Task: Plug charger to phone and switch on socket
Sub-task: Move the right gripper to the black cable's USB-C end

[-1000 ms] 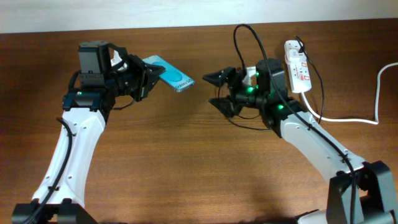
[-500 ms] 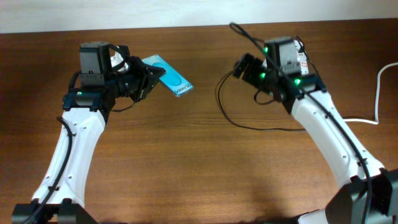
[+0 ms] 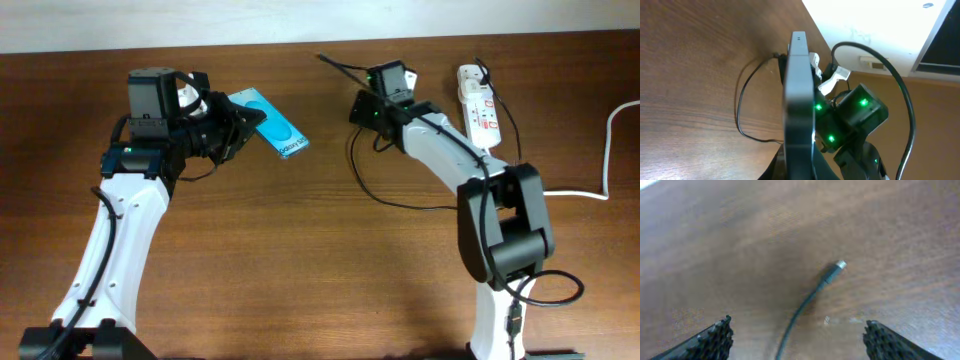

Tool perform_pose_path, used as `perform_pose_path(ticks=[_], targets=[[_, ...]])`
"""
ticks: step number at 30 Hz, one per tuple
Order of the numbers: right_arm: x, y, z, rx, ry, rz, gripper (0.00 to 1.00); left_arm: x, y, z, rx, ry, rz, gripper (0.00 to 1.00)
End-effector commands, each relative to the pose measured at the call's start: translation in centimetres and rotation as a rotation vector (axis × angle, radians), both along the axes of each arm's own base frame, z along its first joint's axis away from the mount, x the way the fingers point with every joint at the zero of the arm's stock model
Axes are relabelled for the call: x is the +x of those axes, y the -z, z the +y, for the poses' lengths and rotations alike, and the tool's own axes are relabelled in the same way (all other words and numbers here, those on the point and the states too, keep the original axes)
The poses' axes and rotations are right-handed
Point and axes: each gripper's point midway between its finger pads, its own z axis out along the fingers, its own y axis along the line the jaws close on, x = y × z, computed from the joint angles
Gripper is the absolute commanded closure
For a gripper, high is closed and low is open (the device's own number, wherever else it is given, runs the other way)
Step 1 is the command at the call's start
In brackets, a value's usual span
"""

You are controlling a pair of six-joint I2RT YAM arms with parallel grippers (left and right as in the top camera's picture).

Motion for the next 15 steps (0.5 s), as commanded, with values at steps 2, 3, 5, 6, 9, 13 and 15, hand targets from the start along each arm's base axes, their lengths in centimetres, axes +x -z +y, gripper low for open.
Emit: perform_pose_path(ticks=[2, 3, 5, 6, 9, 13, 15], targets=[[1.0, 2.0, -0.6, -0.065, 0.045, -0.011, 0.19, -0.4, 0.1, 0.4, 0.018, -0.001, 0.006, 1.0], [1.0, 2.9, -0.8, -0.059, 0.071, -0.004, 0.2, -0.3, 0.3, 0.6, 0.03, -0.014, 0.014, 1.0], [1.2, 4.0, -1.0, -0.059, 0.107, -0.005, 0.21, -0.2, 0.4, 0.8, 0.039, -0.024, 0.013, 1.0], [1.4, 4.2, -1.0, -0.059, 0.109, -0.01, 0.21, -0.2, 0.5, 0.8, 0.039, -0.025, 0.014, 1.0], [1.7, 5.1, -1.1, -0.063, 0.113, -0.016, 0.21, -0.2, 0.5, 0.9, 0.044, -0.03, 0.013, 1.0], [2.1, 6.1, -1.0, -0.054, 0.122, -0.027, 0.28, -0.2, 0.6, 0.9, 0.047, -0.033, 0.016, 1.0], [2.2, 6.4, -1.1, -0.03, 0.153, -0.025, 0.42, -0.1, 0.6, 1.0, 0.049, -0.035, 0.016, 1.0]])
